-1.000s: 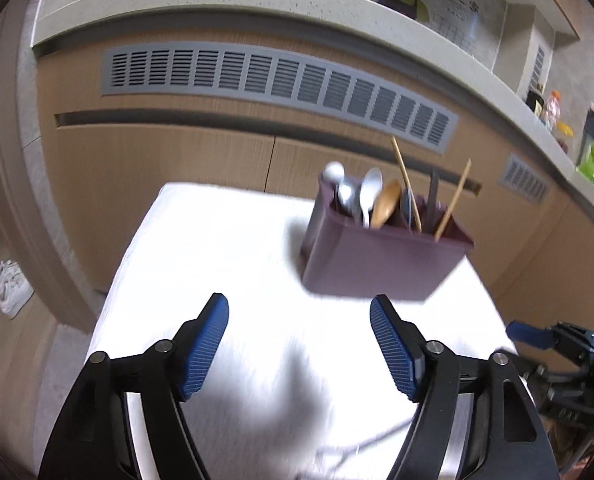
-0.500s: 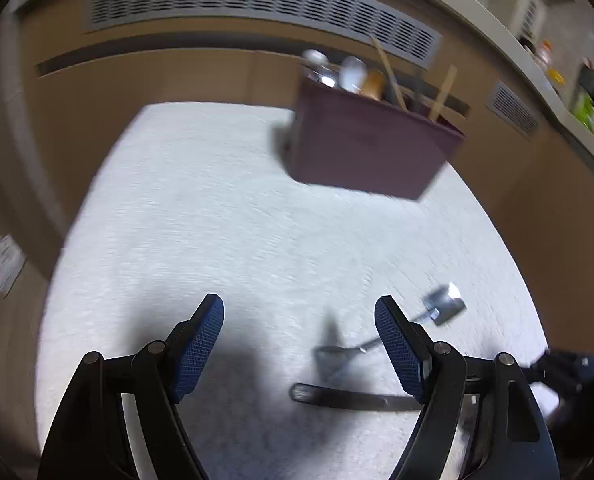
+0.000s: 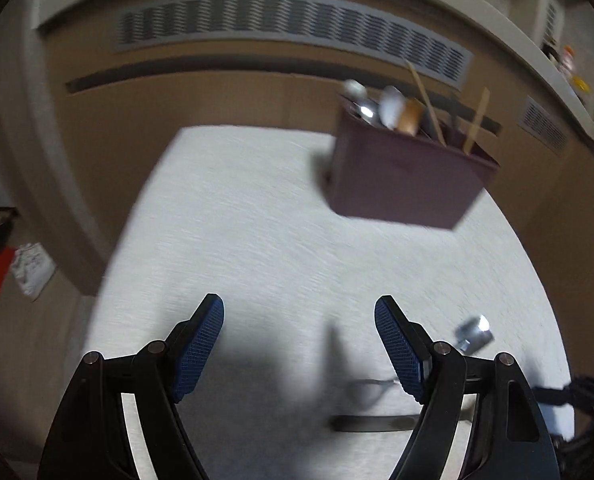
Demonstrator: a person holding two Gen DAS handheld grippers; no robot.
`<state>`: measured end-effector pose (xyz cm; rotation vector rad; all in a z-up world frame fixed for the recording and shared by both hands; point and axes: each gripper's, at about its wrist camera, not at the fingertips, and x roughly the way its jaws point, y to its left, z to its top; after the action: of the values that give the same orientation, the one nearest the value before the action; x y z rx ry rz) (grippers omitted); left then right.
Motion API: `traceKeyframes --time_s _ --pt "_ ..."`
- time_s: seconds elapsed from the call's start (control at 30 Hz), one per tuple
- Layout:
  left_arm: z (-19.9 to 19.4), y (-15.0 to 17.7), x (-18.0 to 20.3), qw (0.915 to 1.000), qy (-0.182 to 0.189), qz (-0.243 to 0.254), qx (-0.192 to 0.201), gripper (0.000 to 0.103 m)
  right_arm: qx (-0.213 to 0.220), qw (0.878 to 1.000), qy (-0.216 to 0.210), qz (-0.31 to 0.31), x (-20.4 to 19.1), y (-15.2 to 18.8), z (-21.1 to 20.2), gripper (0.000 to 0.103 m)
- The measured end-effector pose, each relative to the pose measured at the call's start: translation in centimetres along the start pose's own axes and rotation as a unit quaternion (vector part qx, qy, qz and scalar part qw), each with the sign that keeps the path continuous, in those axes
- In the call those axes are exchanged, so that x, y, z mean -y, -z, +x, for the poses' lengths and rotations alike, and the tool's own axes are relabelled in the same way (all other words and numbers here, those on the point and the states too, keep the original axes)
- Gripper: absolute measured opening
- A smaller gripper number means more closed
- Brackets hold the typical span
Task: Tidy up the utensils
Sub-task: 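Move both open grippers back toward the black-handled spoon and metal shovel, then grasp the black-handled spoon with the right gripper while the left gripper grasps the metal shovel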
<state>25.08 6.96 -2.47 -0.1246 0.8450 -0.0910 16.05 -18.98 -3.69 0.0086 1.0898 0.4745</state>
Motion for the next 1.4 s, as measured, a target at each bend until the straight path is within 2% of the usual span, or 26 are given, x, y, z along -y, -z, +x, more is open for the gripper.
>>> traceKeyframes --time_s 0.07,0.23,0.27,0.33,0.37,0.4,0.5,0.6,0.63,0.7,0.77,0.83,0.93,1.0,1.07,1.17,1.23,1.3,1.37,1.4 --pt "-0.6 -0.2 -1.7 0.9997 -0.013 -0.018 0.008 0.083 0.019 0.999 0.009 -0.037 -2.3 -1.0 0.1 0.055" --pt "-1.0 0.1 -3.4 0.9992 -0.008 -0.039 0.008 0.082 0.033 0.990 0.024 -0.138 -7.3 -3.7 3.4 0.054" --pt "-1.1 0.2 -3.6 0.9991 -0.006 -0.041 0.007 0.082 0.030 0.987 0.026 -0.153 -7.8 -4.0 4.4 0.051" --pt "-1.2 0.4 -3.8 0.9992 -0.003 -0.040 0.005 0.082 0.009 0.984 0.043 -0.175 -8.6 -4.3 6.5 0.035" --pt "-1.3 0.5 -3.8 0.9993 -0.002 -0.037 0.003 0.082 -0.001 0.983 0.049 -0.176 -8.4 -4.1 7.0 0.027" --pt "-1.4 0.7 -3.6 0.9994 -0.001 -0.035 0.001 0.082 0.008 0.984 0.047 -0.174 -8.2 -3.9 6.7 0.022" --pt "-0.9 0.6 -2.1 0.9997 0.014 -0.015 -0.010 0.082 -0.005 0.983 0.057 -0.176 -6.8 -2.5 5.3 0.011" --pt "0.2 0.2 0.4 0.9988 0.043 0.006 -0.021 0.083 -0.011 0.987 0.081 -0.141 -3.4 -0.6 3.4 0.010" --pt "0.8 0.0 1.7 0.9974 0.063 0.019 -0.029 0.083 -0.011 0.988 0.091 -0.122 -2.0 -0.1 2.7 0.011" --pt "2.1 -0.2 4.4 0.9919 0.105 0.055 -0.045 0.083 -0.009 0.990 0.111 -0.084 0.6 0.6 1.4 0.011" --pt "3.7 0.0 7.0 0.9827 0.146 0.089 -0.071 0.083 -0.001 0.991 0.131 -0.040 3.5 1.2 0.3 0.011" --pt "5.2 0.4 8.7 0.9746 0.167 0.111 -0.100 0.083 0.007 0.989 0.150 -0.005 5.8 1.3 -0.3 0.012" --pt "6.5 1.7 9.7 0.9669 0.165 0.131 -0.144 0.082 0.019 0.989 0.145 0.035 8.2 1.8 -1.2 0.024" --pt "5.5 3.0 9.8 0.9641 0.160 0.154 -0.146 0.082 0.026 0.988 0.144 0.047 8.8 1.9 -1.4 0.042" --pt "4.1 4.6 10.2 0.9564 0.165 0.178 -0.163 0.083 0.036 0.988 0.137 0.056 9.3 1.9 -1.2 0.047" --pt "1.8 7.3 11.4 0.9395 0.187 0.216 -0.188 0.083 0.050 0.989 0.128 0.062 9.1 1.9 -1.0 0.059" --pt "1.0 8.0 12.3 0.9356 0.184 0.232 -0.192 0.083 0.060 0.988 0.126 0.063 8.6 1.9 -0.8 0.065" --pt "0.8 7.5 13.0 0.9416 0.171 0.230 -0.177 0.082 0.062 0.987 0.135 0.053 8.3 2.1 -0.9 0.066" --pt "1.3 6.0 13.7 0.9546 0.141 0.218 -0.147 0.081 0.064 0.987 0.138 0.051 8.2 2.3 -1.1 0.066" --pt "1.9 5.1 14.0 0.9601 0.129 0.208 -0.135 0.076 0.065 0.987 0.136 0.052 8.3 2.4 -1.1 0.066"
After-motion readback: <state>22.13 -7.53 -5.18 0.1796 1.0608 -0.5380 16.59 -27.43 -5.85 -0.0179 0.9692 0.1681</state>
